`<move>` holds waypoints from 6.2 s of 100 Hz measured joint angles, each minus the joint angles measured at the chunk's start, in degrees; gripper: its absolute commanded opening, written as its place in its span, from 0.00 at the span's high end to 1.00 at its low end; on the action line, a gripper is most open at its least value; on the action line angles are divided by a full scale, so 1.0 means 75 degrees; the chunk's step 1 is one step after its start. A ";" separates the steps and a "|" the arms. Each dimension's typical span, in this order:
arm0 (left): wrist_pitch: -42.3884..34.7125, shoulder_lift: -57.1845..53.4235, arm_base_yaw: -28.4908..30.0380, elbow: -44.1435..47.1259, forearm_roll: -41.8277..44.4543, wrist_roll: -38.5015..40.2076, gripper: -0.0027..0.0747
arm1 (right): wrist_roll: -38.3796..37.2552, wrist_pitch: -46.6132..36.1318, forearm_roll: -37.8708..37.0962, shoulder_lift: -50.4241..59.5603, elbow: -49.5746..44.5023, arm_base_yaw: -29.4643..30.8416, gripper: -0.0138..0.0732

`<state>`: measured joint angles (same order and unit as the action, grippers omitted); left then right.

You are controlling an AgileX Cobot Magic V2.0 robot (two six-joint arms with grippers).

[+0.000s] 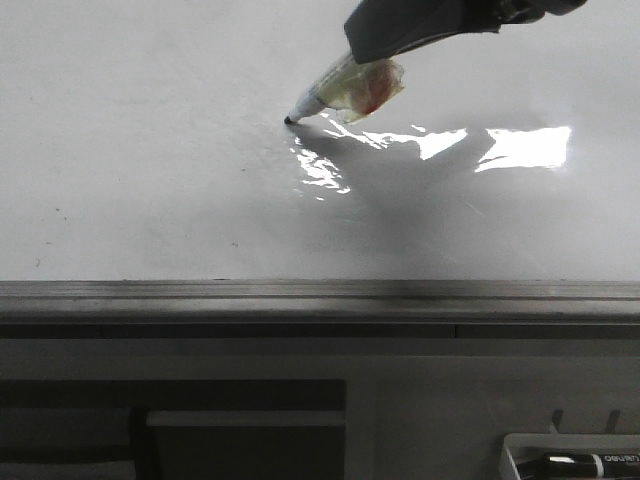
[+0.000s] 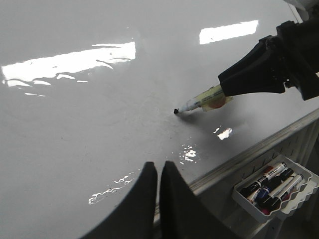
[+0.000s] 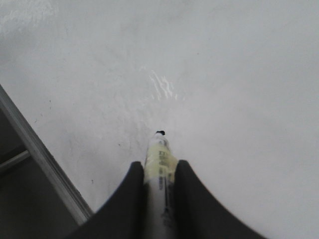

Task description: Write number 5 on whiteboard

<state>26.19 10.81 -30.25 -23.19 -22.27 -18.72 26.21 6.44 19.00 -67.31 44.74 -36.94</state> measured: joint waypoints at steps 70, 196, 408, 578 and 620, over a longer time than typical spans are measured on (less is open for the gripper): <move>0.0000 0.0000 0.0000 0.0000 -0.0130 0.0000 0.99 | -0.0013 0.0838 0.0210 -0.0136 0.0073 0.0000 0.88; -0.0171 0.0000 0.0013 0.0000 -0.0056 0.0000 0.99 | -0.0420 0.1840 0.0916 -0.0347 0.0301 -0.0086 0.89; -0.0294 0.0115 0.0037 -0.0071 -0.0155 -0.0328 0.68 | 0.0021 0.2101 0.0061 0.2057 0.0727 -0.0046 0.89; 0.3834 0.6531 -0.1733 -0.4576 -0.0820 -0.4947 0.71 | 0.1817 0.2437 -0.0823 0.1267 0.1082 -0.3098 0.89; 0.3884 0.7305 -0.1733 -0.4561 -0.0860 -0.4976 0.71 | 0.1751 0.2330 -0.0897 0.0810 0.0836 -0.3015 0.89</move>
<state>55.32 65.60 -43.25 -57.40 -28.72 -56.04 39.34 23.92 12.28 -61.23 51.01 -59.55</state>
